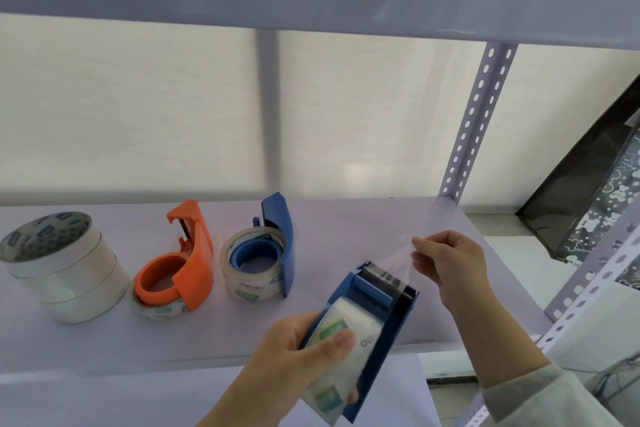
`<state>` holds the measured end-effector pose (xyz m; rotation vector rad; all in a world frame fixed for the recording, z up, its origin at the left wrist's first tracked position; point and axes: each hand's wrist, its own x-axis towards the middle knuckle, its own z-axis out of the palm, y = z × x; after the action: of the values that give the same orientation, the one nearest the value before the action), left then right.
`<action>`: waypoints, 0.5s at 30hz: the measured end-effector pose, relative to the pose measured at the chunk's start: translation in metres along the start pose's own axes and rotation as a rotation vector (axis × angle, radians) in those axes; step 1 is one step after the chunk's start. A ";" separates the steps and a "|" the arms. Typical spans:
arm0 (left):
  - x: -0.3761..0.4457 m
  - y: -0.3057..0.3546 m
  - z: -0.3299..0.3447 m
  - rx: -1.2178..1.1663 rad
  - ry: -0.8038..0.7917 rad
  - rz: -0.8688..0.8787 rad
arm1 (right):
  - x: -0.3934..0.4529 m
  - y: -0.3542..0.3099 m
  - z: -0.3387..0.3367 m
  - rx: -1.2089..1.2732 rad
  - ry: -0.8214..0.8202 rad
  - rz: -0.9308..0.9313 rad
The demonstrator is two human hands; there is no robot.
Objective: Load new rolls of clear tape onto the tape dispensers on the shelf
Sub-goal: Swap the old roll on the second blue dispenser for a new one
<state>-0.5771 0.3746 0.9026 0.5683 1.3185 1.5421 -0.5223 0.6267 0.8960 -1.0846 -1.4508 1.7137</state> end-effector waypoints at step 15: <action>-0.014 0.019 -0.008 -0.154 -0.104 0.184 | -0.021 0.011 0.018 0.014 -0.123 0.055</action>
<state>-0.5853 0.3605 0.9213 0.6772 1.0829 1.7229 -0.5285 0.5977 0.8903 -1.0363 -1.4938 1.8554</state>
